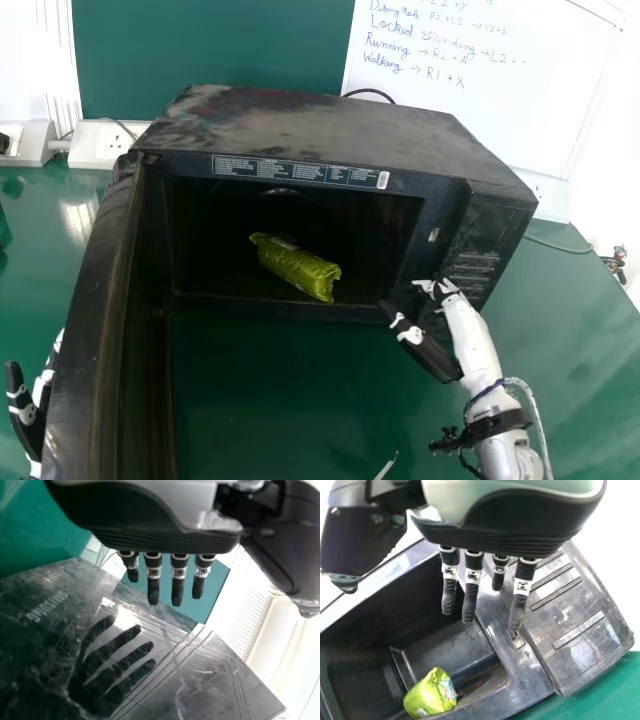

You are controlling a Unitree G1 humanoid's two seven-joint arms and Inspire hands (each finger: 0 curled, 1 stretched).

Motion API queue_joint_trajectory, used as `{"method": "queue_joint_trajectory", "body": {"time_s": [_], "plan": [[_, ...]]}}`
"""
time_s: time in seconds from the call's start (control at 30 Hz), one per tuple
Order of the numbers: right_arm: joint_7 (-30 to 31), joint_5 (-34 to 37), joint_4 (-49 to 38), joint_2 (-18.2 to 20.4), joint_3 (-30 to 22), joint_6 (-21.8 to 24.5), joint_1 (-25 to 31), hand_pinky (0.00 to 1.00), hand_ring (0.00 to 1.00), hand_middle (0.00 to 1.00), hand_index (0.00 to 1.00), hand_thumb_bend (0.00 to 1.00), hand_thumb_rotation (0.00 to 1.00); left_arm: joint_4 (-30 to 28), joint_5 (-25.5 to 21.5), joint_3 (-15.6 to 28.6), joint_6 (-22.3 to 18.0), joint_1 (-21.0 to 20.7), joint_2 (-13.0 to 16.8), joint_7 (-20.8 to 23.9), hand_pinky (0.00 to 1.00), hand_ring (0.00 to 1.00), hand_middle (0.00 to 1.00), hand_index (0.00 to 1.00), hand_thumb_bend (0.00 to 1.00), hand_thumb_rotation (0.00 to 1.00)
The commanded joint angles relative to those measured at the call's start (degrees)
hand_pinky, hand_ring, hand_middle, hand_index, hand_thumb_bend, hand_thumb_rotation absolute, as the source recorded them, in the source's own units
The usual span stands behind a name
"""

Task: Put biscuit inside oven

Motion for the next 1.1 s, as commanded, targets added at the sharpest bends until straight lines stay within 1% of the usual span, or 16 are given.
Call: {"method": "queue_joint_trajectory", "body": {"time_s": [0.0,0.2,0.27,0.4,0.5,0.6,0.8,0.97,1.07], "plan": [[-0.7,1.4,-0.7,0.6,-1.3,-0.8,1.7,0.57,0.67,0.72,0.75,0.93,0.24,0.8,-0.5,0.7,-0.4,-0.4,-0.5,-0.9,0.82,0.88,0.91,0.95,0.96,0.65],[-1.1,3.9,-1.4,1.1,-3.5,-1.5,3.5,0.60,0.73,0.76,0.75,0.94,0.26,0.9,-1.6,1.1,0.1,-0.7,-0.7,-1.7,0.83,0.88,0.90,0.95,0.95,0.64],[-1.1,5.5,-1.2,1.2,-4.4,-1.9,4.0,0.61,0.74,0.76,0.75,0.94,0.26,1.1,-1.7,1.1,0.1,-0.8,-0.6,-2.1,0.83,0.88,0.91,0.95,0.95,0.64],[-2.1,7.0,-0.4,1.4,-6.0,-3.1,4.8,0.61,0.74,0.77,0.76,0.93,0.30,1.7,-1.9,1.4,-0.1,-1.1,-0.3,-2.9,0.85,0.89,0.91,0.95,0.95,0.65],[-2.7,8.7,-0.7,2.6,-7.7,-1.7,5.1,0.62,0.76,0.78,0.77,0.91,0.34,2.2,-1.8,1.7,-0.1,-1.3,0.1,-3.5,0.85,0.89,0.91,0.95,0.96,0.66],[-3.7,9.5,-0.5,3.5,-9.2,-0.5,5.2,0.63,0.76,0.78,0.76,0.89,0.38,2.7,-2.9,1.9,-0.4,-1.6,0.2,-5.1,0.86,0.90,0.92,0.95,0.94,0.66],[-3.1,11.2,0.4,3.6,-11.1,1.2,5.5,0.63,0.76,0.77,0.76,0.87,0.41,3.7,-4.1,2.6,-0.6,-2.3,-0.2,-7.8,0.86,0.90,0.93,0.95,0.93,0.65],[0.8,20.0,2.2,4.3,-13.3,1.2,5.5,0.72,0.79,0.80,0.79,0.82,0.39,3.5,-5.2,3.2,0.0,-2.4,-0.3,-8.5,0.85,0.88,0.92,0.94,0.94,0.63],[2.7,25.8,4.8,4.9,-15.1,0.1,5.1,0.74,0.80,0.80,0.78,0.81,0.37,3.5,-5.2,3.3,0.2,-2.4,-0.3,-8.5,0.85,0.89,0.91,0.93,0.94,0.63]]}}
